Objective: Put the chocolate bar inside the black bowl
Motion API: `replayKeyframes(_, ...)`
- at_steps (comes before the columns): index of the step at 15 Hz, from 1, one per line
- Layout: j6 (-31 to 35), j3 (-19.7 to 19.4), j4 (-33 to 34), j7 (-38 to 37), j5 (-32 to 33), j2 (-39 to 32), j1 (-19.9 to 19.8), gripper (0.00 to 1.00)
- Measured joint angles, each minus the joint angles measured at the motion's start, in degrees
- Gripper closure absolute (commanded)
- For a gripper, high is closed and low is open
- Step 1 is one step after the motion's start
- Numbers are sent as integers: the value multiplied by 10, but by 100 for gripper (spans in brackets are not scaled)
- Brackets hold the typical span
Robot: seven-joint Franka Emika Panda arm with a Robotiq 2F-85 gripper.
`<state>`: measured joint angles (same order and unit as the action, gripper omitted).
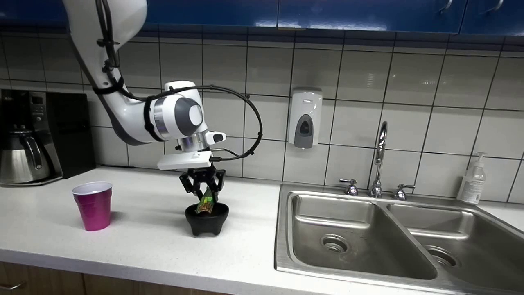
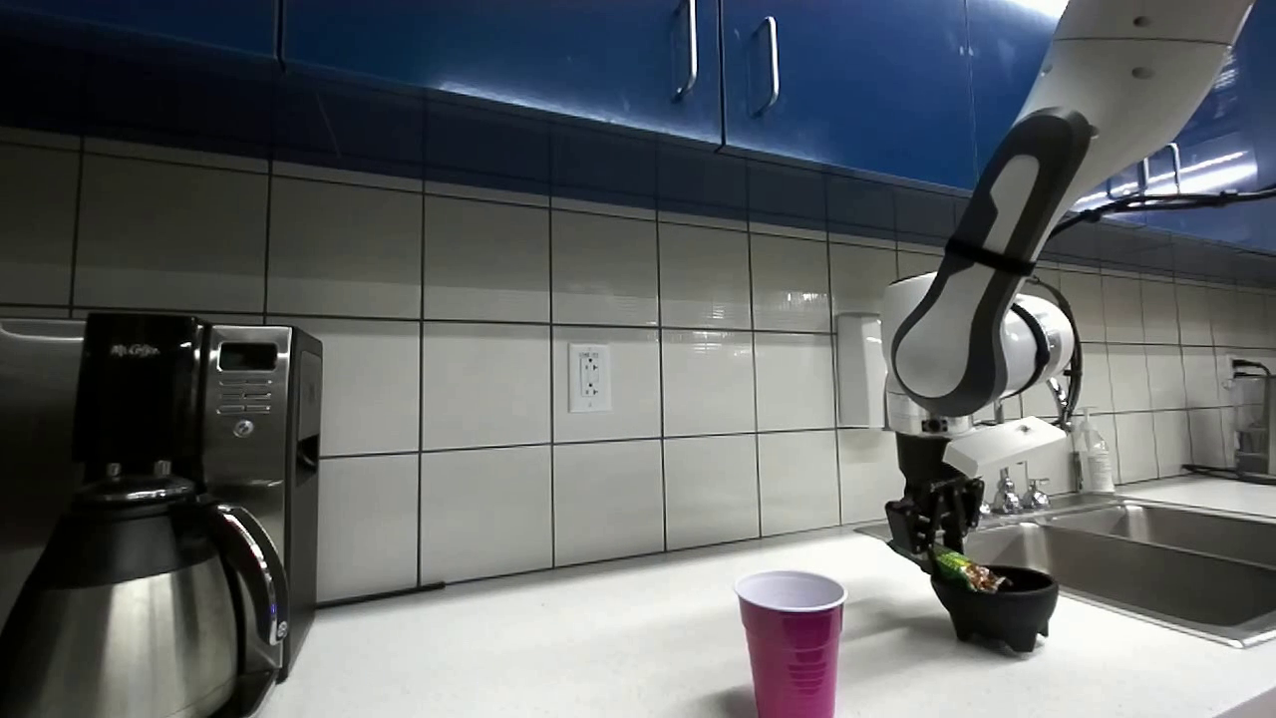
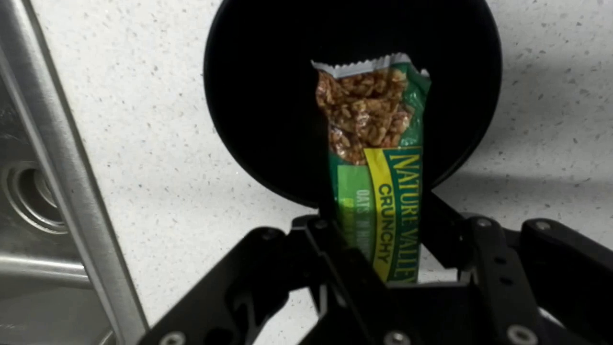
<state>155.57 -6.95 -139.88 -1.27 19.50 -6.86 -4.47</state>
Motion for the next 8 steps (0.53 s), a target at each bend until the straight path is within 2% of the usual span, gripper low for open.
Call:
replayKeyframes(1, 2, 0, 1, 0, 0, -1, 0, 32)
replayKeyframes(2, 4, 0, 1, 0, 0, -1, 0, 31)
replayKeyframes(6, 5, 0, 1, 0, 1, 0, 0, 3)
replayKeyframes(8, 5, 0, 1, 0, 2, 0, 1, 0)
